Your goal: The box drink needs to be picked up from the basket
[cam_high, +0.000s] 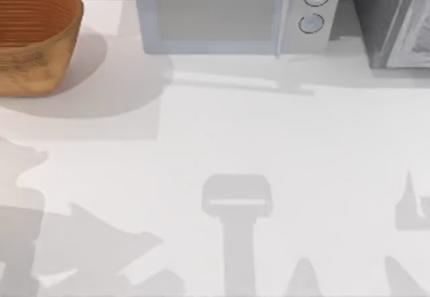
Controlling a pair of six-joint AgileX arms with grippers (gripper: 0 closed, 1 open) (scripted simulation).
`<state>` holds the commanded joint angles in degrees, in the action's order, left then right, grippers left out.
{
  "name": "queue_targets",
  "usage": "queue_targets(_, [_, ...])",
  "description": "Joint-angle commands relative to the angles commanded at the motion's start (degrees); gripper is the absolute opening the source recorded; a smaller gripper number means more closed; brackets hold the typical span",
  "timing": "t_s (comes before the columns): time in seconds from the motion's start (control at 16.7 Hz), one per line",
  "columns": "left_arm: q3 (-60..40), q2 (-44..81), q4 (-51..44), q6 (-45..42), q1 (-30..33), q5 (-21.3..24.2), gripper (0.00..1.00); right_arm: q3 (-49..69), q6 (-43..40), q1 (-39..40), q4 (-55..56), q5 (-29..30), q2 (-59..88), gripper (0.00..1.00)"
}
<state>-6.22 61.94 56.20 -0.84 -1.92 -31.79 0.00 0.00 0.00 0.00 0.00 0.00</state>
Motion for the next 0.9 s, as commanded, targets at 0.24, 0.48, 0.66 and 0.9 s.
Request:
queue_targets(0.24, [0.56,10.51,11.33,-0.07,-2.38,2.74,0.00,0.00,0.00,0.00,0.00,0.00,0.00,1.00])
queue_targets(0.48, [1.08,17.19,18.37,-0.08,-3.91,4.68,0.00,0.00,0.00,0.00,0.00,0.00,0.00,1.00])
queue_targets(0.66, [1.16,18.07,19.27,-0.08,-4.11,4.95,0.00,0.00,0.00,0.00,0.00,0.00,0.00,1.00])
queue_targets(0.9, [1.16,18.07,19.27,-0.08,-4.11,4.95,0.15,0.00,0.00,0.00,0.00,0.00,0.00,1.00])
